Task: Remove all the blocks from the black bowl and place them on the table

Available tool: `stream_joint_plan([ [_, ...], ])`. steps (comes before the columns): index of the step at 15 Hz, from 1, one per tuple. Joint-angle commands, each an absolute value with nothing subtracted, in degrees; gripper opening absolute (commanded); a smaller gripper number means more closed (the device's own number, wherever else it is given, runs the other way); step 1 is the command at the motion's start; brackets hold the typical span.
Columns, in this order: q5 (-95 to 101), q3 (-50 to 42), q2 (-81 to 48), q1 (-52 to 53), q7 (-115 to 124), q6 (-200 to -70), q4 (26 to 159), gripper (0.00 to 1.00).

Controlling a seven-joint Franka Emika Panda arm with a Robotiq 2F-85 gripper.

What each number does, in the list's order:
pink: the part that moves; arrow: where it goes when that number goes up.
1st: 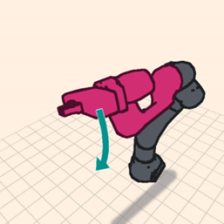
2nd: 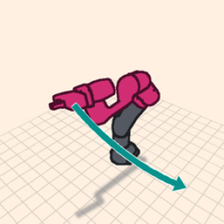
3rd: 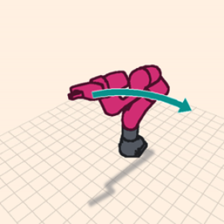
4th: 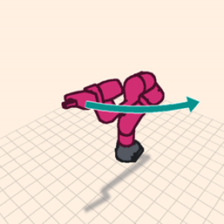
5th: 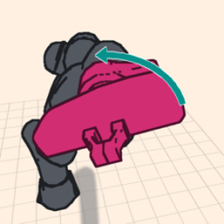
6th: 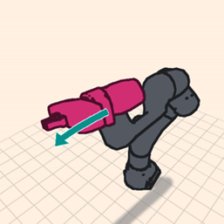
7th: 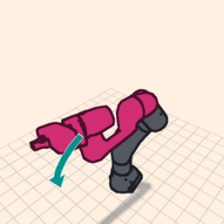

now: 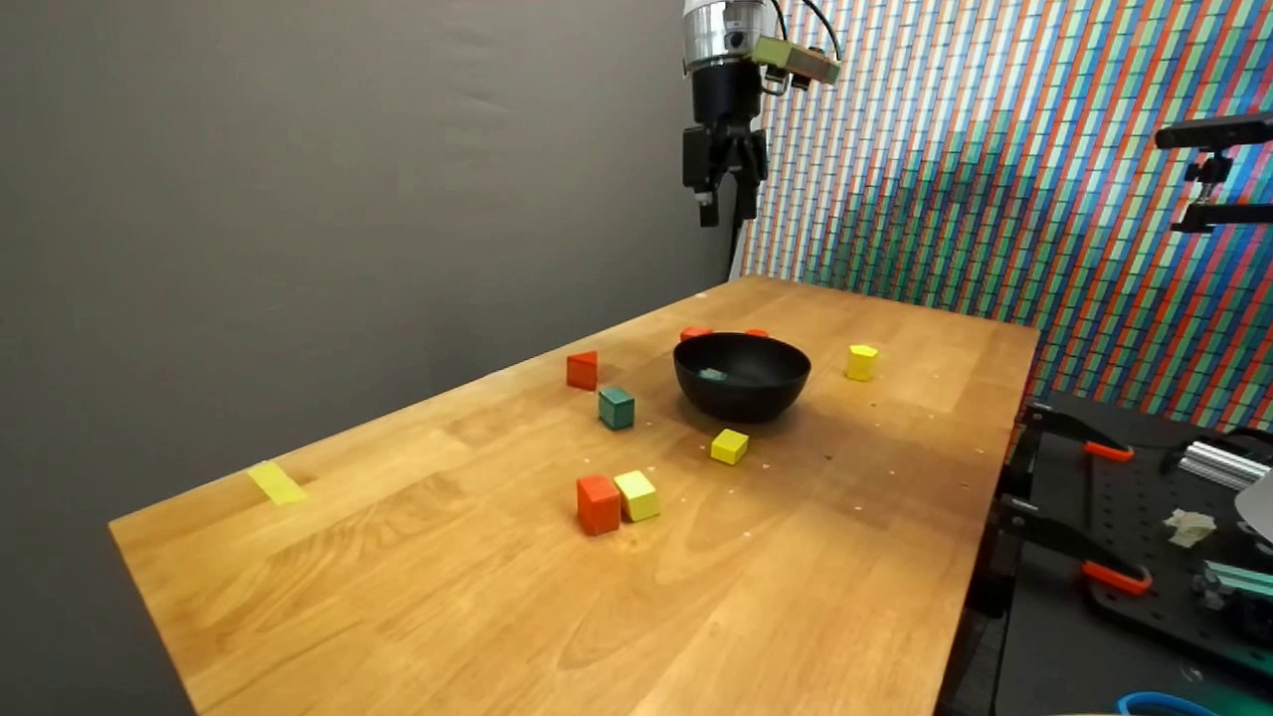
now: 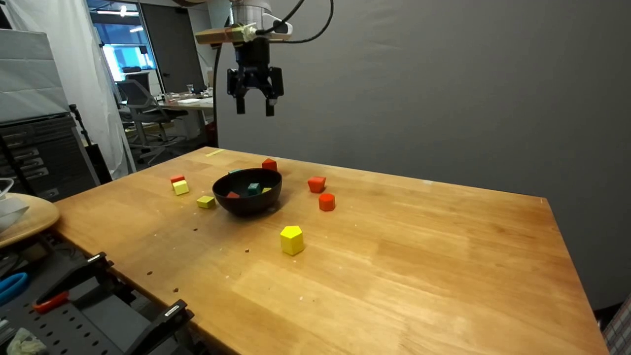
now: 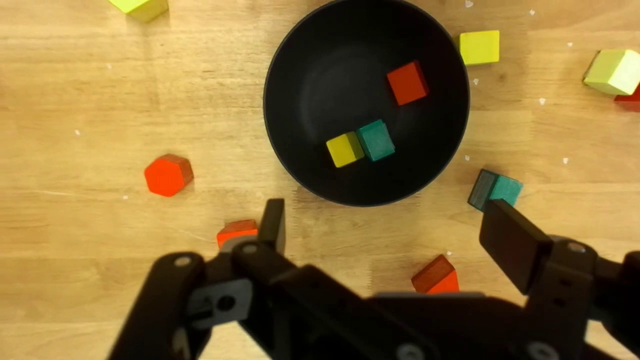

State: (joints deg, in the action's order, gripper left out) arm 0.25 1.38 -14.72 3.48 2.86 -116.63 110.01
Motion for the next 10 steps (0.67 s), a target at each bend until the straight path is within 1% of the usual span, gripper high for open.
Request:
stream_joint_plan([
  [1,1.70,1.32,-16.89,3.66,5.03,-118.41,111.33,1.00],
  [6,-5.53,3.17,-18.74,2.45,0.18,-125.21,117.19,1.00],
  [9,-11.15,5.57,-18.87,1.01,-9.82,-125.72,120.35,1.00],
  [10,-7.86,3.86,-20.22,2.74,-4.16,-124.30,118.03,1.00],
])
